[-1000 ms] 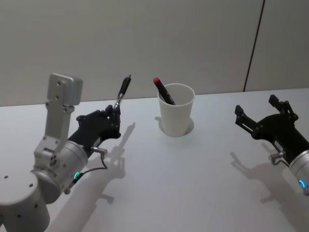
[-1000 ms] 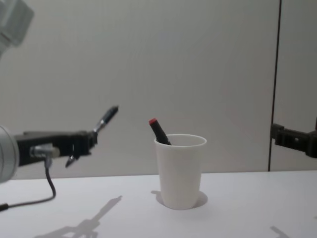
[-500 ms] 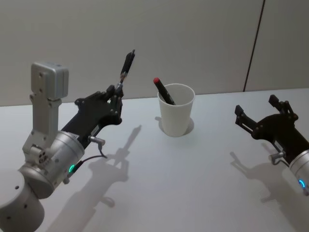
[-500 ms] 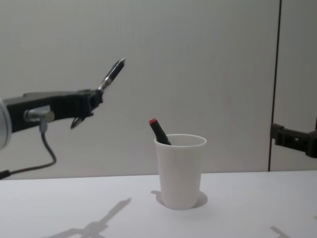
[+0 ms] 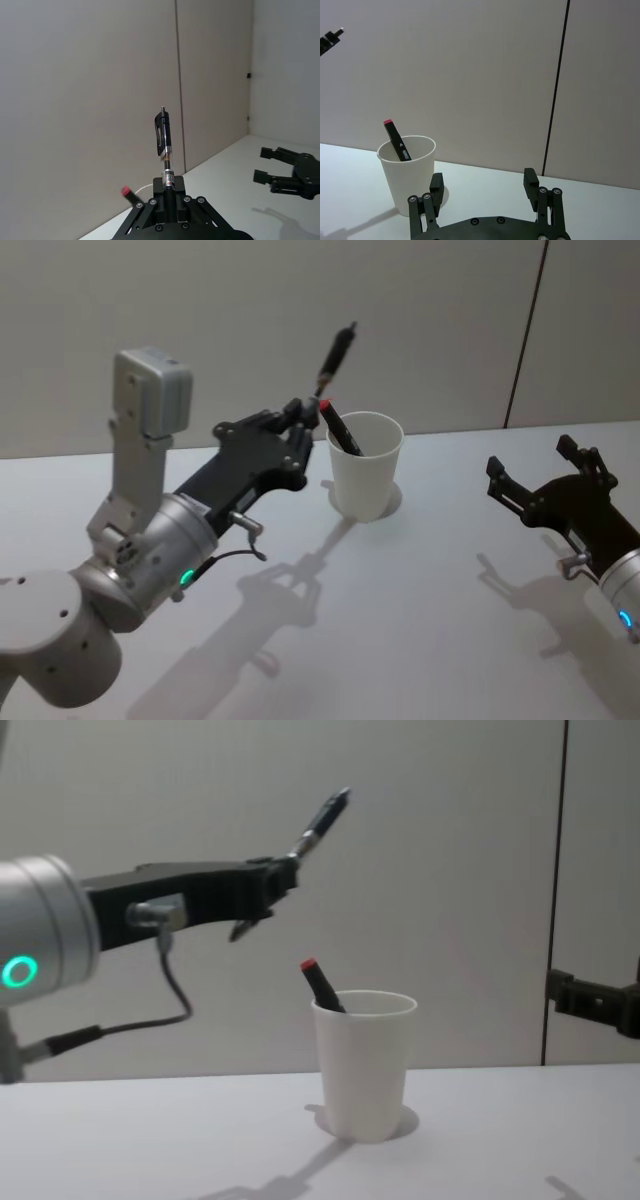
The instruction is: Place the pen into the pen holder.
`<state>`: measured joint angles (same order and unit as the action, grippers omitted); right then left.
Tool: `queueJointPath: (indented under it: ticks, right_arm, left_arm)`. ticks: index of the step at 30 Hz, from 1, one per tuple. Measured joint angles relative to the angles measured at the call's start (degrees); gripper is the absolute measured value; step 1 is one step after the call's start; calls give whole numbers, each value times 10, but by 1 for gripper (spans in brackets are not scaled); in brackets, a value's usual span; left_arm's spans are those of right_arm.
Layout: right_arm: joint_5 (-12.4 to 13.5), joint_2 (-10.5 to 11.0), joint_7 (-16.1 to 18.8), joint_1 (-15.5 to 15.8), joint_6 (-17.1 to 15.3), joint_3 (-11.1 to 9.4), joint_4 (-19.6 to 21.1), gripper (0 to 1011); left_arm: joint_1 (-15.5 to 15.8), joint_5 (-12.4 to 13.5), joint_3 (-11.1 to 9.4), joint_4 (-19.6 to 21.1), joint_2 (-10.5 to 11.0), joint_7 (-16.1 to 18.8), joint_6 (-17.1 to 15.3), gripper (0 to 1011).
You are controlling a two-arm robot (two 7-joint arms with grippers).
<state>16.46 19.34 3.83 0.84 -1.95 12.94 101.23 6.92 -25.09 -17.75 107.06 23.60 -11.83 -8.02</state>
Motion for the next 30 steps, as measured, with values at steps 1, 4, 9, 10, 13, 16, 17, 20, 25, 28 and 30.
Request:
queueJointPath:
  ticks: [1,4,9,10,13,16,17,20,25,28,30]
  right_arm:
    - [0,0,0,0,0,0,0,1001]
    - [0,0,0,0,0,0,0,1001]
    - [0,0,0,0,0,0,0,1001]
    - [0,0,0,0,0,0,0,1001]
    - [0,0,0,0,0,0,0,1001]
    - [0,0,0,0,0,0,0,1001]
    - [0,0,0,0,0,0,0,1001]
    - [0,0,0,0,0,0,0,1001]
    - [0,0,0,0,0,0,0,1001]
    - [0,0,0,0,0,0,0,1001]
    - [0,0,0,0,0,0,0,1001]
  left_arm:
    - [2,2,-1,-1,-2,-5,0,121]
    - [10,10,-7,-7,-9,-25,-1,121]
    - [24,25,-16,-19,-21,-55,-5,121]
    - [26,29,-17,-20,-23,-60,-5,121]
    - [32,38,-22,-27,-30,-73,-7,121]
    - [39,48,-26,-34,-36,-83,-8,121]
    - [41,50,-27,-36,-37,-86,-8,121]
    - [46,58,-31,-42,-42,-94,-9,121]
    - [54,72,-36,-51,-49,-102,-11,121]
    - [56,76,-38,-54,-51,-104,-12,121]
    - [58,79,-39,-57,-53,-106,-12,120]
